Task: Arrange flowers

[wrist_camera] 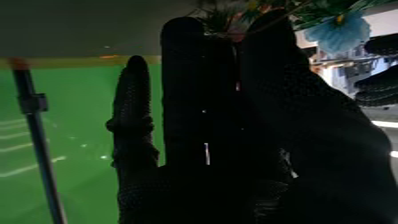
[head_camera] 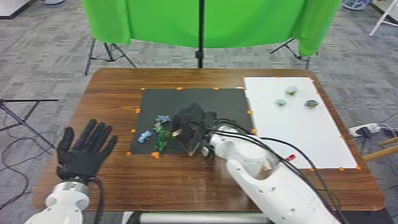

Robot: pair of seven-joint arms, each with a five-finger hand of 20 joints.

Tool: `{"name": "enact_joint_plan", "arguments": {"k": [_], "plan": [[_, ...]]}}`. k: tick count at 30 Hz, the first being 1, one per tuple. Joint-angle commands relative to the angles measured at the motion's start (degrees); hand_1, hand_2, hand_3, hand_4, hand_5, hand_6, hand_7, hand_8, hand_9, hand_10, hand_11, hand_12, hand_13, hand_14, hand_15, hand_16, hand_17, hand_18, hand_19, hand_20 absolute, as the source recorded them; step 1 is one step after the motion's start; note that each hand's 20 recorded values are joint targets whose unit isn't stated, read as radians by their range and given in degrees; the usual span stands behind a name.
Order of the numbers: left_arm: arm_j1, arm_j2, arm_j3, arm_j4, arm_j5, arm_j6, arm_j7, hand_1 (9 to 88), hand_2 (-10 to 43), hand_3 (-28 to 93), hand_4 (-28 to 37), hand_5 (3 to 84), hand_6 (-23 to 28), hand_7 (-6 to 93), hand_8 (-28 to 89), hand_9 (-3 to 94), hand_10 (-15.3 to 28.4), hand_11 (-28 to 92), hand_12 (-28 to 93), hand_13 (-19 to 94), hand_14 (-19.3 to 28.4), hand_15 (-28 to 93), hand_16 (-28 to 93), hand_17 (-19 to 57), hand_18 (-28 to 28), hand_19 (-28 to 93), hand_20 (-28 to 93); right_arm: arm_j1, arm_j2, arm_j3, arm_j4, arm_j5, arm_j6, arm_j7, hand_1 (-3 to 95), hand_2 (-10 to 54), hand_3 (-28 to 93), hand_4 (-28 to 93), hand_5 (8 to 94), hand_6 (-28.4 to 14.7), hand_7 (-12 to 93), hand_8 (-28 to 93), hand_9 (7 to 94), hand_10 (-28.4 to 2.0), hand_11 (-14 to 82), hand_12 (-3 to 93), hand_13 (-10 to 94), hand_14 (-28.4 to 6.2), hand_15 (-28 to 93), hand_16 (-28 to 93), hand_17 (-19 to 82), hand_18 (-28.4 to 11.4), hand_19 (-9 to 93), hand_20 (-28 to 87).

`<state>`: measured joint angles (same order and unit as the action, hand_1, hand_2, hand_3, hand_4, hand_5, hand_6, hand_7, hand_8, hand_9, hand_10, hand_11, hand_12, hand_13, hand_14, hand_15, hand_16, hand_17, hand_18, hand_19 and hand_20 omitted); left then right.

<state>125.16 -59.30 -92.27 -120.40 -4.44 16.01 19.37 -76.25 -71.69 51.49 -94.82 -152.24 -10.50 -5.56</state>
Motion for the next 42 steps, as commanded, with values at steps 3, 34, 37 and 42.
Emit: {"name": "enact_joint_plan", "arguments": {"k": [3, 34, 37, 42], "plan": [[1.1, -1.23, -0.35, 0.73, -1.29, -0.01, -0.86, 26.1, 10.8, 68, -28.3, 44.7, 8.4, 11.5, -10, 39.3, 14.0, 17, 10, 32, 12.8, 21, -2, -5.9, 13.4, 34, 13, -4.3, 1.1, 7.6, -7.4, 11.4, 1.7, 8.2, 53.8, -9.5, 68, -28, 55.1, 3.1, 16, -13, 58.5, -8.8, 10.7, 14.8, 59, -6.0, 43, 37, 23, -17.1, 69, 40], [2.5, -1.25, -0.81, 0.19, -1.34, 0.61, 0.41, 26.2, 11.4, 68, -28.3, 44.8, 8.4, 11.5, -10, 39.5, 14.1, 18, 10, 32, 13.0, 21, -2, -5.9, 13.3, 34, 13, -3.9, 9.2, 24.0, 4.4, 8.9, -2.9, 29.1, 55.6, -9.5, 64, -28, 53.0, 2.2, 13, -12, 56.5, -8.1, 9.8, 13.7, 58, -7.9, 50, 30, 24, -17.9, 72, 39], [2.6, -1.26, -0.7, -0.04, -1.16, 0.41, 0.18, 26.2, 11.7, 67, -28.3, 44.8, 8.4, 11.5, -10, 39.5, 14.1, 18, 10, 32, 12.9, 21, -2, -6.0, 13.4, 34, 13, -4.9, 8.7, 23.6, 5.5, 6.4, -1.5, 26.9, 57.5, -9.5, 61, -28, 57.6, 1.8, 14, -12, 61.8, -9.1, 12.4, 14.4, 60, -7.8, 50, 32, 25, -17.9, 72, 40], [2.4, -1.31, -0.64, 0.0, -1.26, 0.6, 0.2, 26.1, 11.7, 68, -28.3, 45.0, 8.4, 11.5, -10, 39.6, 14.1, 18, 10, 32, 12.9, 22, -2, -6.1, 13.4, 34, 13, -5.5, 8.0, 22.5, 6.6, 6.4, 3.2, 26.2, 62.7, -9.5, 58, -28, 66.8, 1.4, 19, -4, 73.0, -8.8, 9.0, 25.6, 62, -6.6, 47, 40, 26, -17.4, 72, 41]]}}
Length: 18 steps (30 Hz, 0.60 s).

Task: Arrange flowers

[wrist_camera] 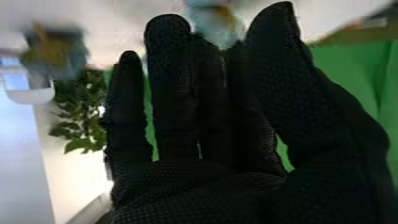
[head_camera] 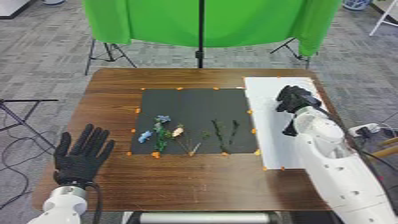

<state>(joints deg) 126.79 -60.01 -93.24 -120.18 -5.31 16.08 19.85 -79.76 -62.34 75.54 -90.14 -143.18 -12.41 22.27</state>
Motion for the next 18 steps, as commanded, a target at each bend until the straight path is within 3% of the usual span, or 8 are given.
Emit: {"name": "enact_joint_plan", "arguments": {"k": [1, 5, 12, 18], "plan": [[0.8, -0.53, 0.37, -0.33, -0.49, 0.35, -0.17, 26.1, 11.7, 68, -28.3, 45.0, 8.4, 11.5, -10, 39.6, 14.1, 18, 10, 32, 12.9, 22, -2, -6.0, 13.4, 34, 13, -2.3, -1.3, -1.3, 1.9, -2.1, 6.1, -3.0, 64.4, -9.5, 57, -28, 69.6, 1.7, 22, -3, 77.2, -8.3, 7.3, 31.8, 64, -5.9, 46, 42, 26, -17.1, 72, 42], [1.0, -0.4, 0.41, -0.49, -0.39, -0.02, -0.11, 26.3, 11.9, 68, -28.3, 44.9, 8.5, 11.4, -10, 39.6, 14.1, 18, 10, 32, 12.9, 22, -3, -6.0, 13.4, 34, 13, -2.8, -0.3, -2.0, 0.2, -1.5, 10.4, -4.9, 64.9, -8.8, 60, -28, 70.4, 2.3, 34, -5, 81.0, -8.1, 9.9, 39.7, 65, -5.6, 46, 44, 27, -16.8, 72, 43], [1.3, -0.42, 0.21, -0.63, -0.31, 0.1, -0.25, 26.3, 11.9, 68, -28.3, 44.8, 8.4, 11.5, -10, 39.7, 14.1, 18, 10, 32, 12.8, 21, -3, -6.0, 13.3, 34, 13, -1.5, 0.5, -6.1, -7.5, 1.9, 12.4, -7.4, 64.3, -8.8, 61, -28, 70.2, 2.2, 35, -5, 81.1, -8.0, 10.3, 40.3, 65, -5.5, 46, 45, 27, -16.9, 72, 44], [0.6, -0.55, 0.59, -0.56, -0.12, 0.28, -0.66, 26.2, 11.9, 68, -28.3, 44.9, 8.4, 11.5, -10, 39.6, 14.1, 18, 10, 32, 12.9, 22, -3, -6.1, 13.4, 34, 13, -1.2, -1.1, -11.7, -12.9, 2.3, 10.0, -12.4, 63.6, -8.8, 62, -28, 69.6, 1.9, 34, -6, 80.7, -8.2, 9.9, 39.7, 65, -5.7, 46, 44, 27, -17.1, 72, 44]]}}
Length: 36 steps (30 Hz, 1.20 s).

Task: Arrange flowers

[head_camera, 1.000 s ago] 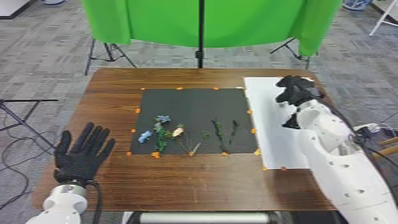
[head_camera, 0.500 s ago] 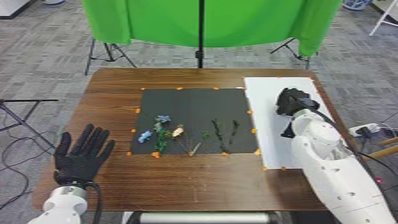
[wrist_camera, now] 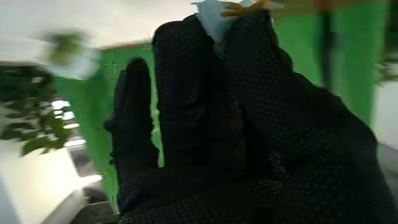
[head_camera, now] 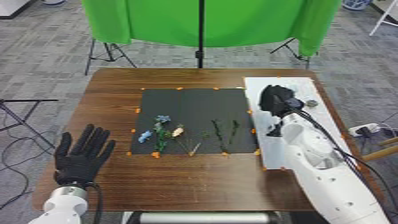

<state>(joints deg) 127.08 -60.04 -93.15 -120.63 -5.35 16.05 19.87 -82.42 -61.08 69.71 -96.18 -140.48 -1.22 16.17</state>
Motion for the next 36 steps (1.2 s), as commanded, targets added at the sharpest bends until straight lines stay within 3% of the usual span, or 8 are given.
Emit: {"name": "enact_joint_plan", "arguments": {"k": [1, 12, 30, 36], "plan": [[0.1, -0.43, 0.61, -0.02, -0.2, 0.32, -0.63, 26.2, 11.9, 68, -28.3, 44.9, 8.4, 11.5, -10, 39.6, 14.1, 18, 10, 32, 12.9, 22, -3, -6.1, 13.4, 34, 13, 1.7, -2.8, -7.0, -7.1, -0.7, -1.6, -7.1, 63.4, -8.9, 62, -28, 69.5, 1.9, 34, -6, 80.4, -8.2, 9.7, 39.5, 65, -5.6, 46, 44, 27, -17.1, 72, 44], [0.2, -0.49, 0.64, 0.03, -0.09, 0.27, -0.83, 26.1, 11.8, 68, -28.3, 44.8, 8.4, 11.6, -10, 39.5, 14.0, 18, 10, 32, 12.8, 22, -3, -6.1, 13.4, 34, 13, 0.5, -4.2, -14.1, -8.1, -3.3, -4.8, -12.9, 63.0, -9.3, 62, -28, 69.0, 1.7, 33, -5, 80.0, -8.2, 9.2, 38.5, 64, -5.6, 47, 44, 27, -17.1, 72, 44], [-0.2, -0.19, 0.54, 0.24, 0.23, 0.11, -1.49, 26.3, 11.9, 68, -28.3, 44.9, 8.4, 11.6, -10, 39.6, 14.1, 18, 10, 32, 12.8, 22, -3, -6.0, 13.4, 35, 13, -1.2, -6.1, -16.2, -5.0, -4.5, -5.2, -10.2, 63.5, -9.5, 62, -28, 66.4, 1.6, 29, -6, 76.0, -7.7, 6.1, 34.4, 64, -5.1, 46, 44, 27, -17.2, 73, 43], [0.0, -0.4, 0.53, 0.18, 0.14, 0.18, -1.4, 26.3, 12.0, 68, -28.3, 44.9, 8.4, 11.6, -10, 39.7, 14.1, 18, 10, 32, 12.8, 22, -3, -6.0, 13.4, 34, 13, -1.6, -5.6, -15.3, -5.9, -4.1, -6.0, -10.1, 63.2, -9.5, 61, -28, 65.1, 2.2, 21, -6, 72.9, -8.4, 8.1, 29.9, 63, -5.1, 46, 44, 27, -17.4, 73, 43]]}}
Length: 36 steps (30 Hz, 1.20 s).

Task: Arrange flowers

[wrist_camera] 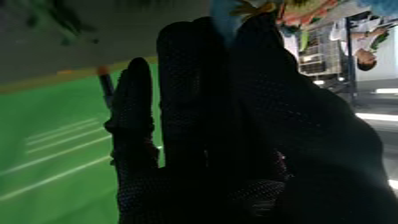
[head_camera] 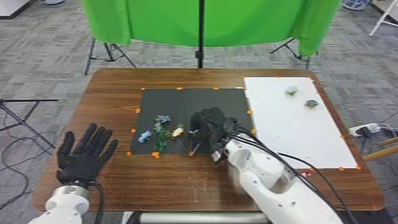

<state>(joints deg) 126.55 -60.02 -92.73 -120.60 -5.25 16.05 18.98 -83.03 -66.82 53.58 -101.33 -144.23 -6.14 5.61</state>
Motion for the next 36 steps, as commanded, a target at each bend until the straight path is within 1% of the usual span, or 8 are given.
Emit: {"name": "enact_joint_plan", "arguments": {"k": [1, 7, 17, 21, 26, 30, 33, 36], "plan": [[0.6, -0.45, 0.14, 0.08, -0.01, 0.24, -0.46, 26.3, 12.0, 68, -28.3, 44.9, 8.4, 11.6, -10, 39.7, 14.1, 18, 9, 32, 12.8, 22, -3, -6.0, 13.4, 35, 13, -1.0, 0.4, 1.0, -1.0, -0.2, -1.0, 0.5, 63.1, -9.5, 61, -28, 64.9, 2.2, 20, -6, 72.4, -8.5, 8.8, 29.0, 63, -5.1, 46, 44, 27, -17.4, 73, 42], [1.1, -0.39, 0.05, -0.19, -0.3, 0.4, 0.07, 26.2, 11.9, 68, -28.3, 44.0, 8.7, 11.4, -10, 39.6, 14.1, 18, 10, 32, 12.9, 22, -3, -6.1, 13.4, 35, 13, -1.1, 1.3, 1.5, -2.8, 0.9, -0.1, 0.4, 61.0, -9.5, 62, -28, 61.5, 2.4, 18, -14, 64.1, -10.5, 16.4, 18.6, 61, -5.8, 47, 42, 26, -17.8, 73, 42], [0.9, -0.81, 0.21, -0.13, -0.24, 0.27, 0.05, 26.2, 11.9, 68, -28.3, 43.5, 8.7, 11.6, -10, 39.5, 14.0, 18, 10, 32, 12.8, 22, -3, -5.9, 13.3, 35, 13, -2.5, 2.4, 5.0, -7.1, 3.8, -0.9, 0.8, 52.7, -9.5, 69, -28, 59.7, 1.9, 18, -14, 58.2, -11.5, 12.6, 15.8, 58, -8.2, 53, 34, 25, -18.1, 73, 41], [0.6, -1.04, 0.27, -0.07, 0.03, 0.04, -0.02, 26.3, 11.9, 68, -28.3, 43.9, 8.6, 11.8, -10, 39.4, 14.0, 18, 10, 32, 12.8, 22, -3, -5.9, 13.3, 34, 13, -3.1, 4.4, 11.6, -8.7, 5.5, 2.6, 5.7, 48.2, -9.5, 73, -28, 56.3, 1.0, 16, -13, 55.2, -12.3, 11.6, 15.7, 56, -9.4, 57, 26, 24, -18.3, 73, 41], [1.6, -0.96, -0.38, -0.49, -0.16, 0.18, 0.75, 26.1, 11.9, 68, -28.3, 43.9, 8.6, 11.8, -10, 39.5, 14.1, 18, 10, 32, 12.8, 22, -3, -5.9, 13.3, 34, 13, -2.1, 8.1, 21.6, -5.7, 6.8, 2.5, 13.5, 47.8, -9.5, 73, -28, 54.7, 0.7, 15, -13, 53.1, -11.6, 10.0, 15.2, 55, -9.7, 57, 25, 24, -18.3, 73, 40], [2.6, -0.9, -0.61, -0.81, -0.34, 0.21, 1.24, 26.2, 11.9, 68, -28.3, 44.0, 8.6, 11.8, -10, 39.5, 14.0, 18, 10, 32, 12.8, 22, -3, -5.9, 13.3, 34, 13, -0.8, 10.4, 26.7, 0.2, 5.1, 2.4, 15.8, 48.4, -9.5, 73, -28, 53.5, 0.5, 14, -12, 51.6, -11.1, 9.0, 14.7, 55, -9.8, 56, 23, 24, -18.4, 73, 40], [2.4, -0.83, -0.63, -0.7, -0.35, 0.2, 1.34, 26.2, 11.8, 68, -28.3, 44.0, 8.7, 11.7, -10, 39.5, 14.0, 18, 10, 32, 12.8, 22, -3, -6.0, 13.3, 35, 13, 0.6, 10.7, 28.6, 4.7, 5.0, 1.8, 17.0, 49.0, -9.5, 73, -28, 51.8, 0.3, 14, -12, 50.2, -10.3, 8.4, 14.5, 55, -9.7, 56, 23, 24, -18.3, 73, 40], [1.8, -0.41, -0.22, -0.51, -0.44, 0.11, 1.12, 26.1, 11.8, 68, -28.3, 44.0, 8.6, 11.8, -10, 39.5, 14.1, 18, 10, 32, 12.7, 22, -3, -6.0, 13.4, 35, 13, 1.7, 10.4, 29.8, 8.4, 3.8, -1.6, 17.8, 50.3, -9.5, 73, -28, 50.7, 0.7, 14, -12, 49.3, -9.4, 8.1, 14.3, 55, -9.2, 55, 23, 24, -18.1, 73, 40]]}}
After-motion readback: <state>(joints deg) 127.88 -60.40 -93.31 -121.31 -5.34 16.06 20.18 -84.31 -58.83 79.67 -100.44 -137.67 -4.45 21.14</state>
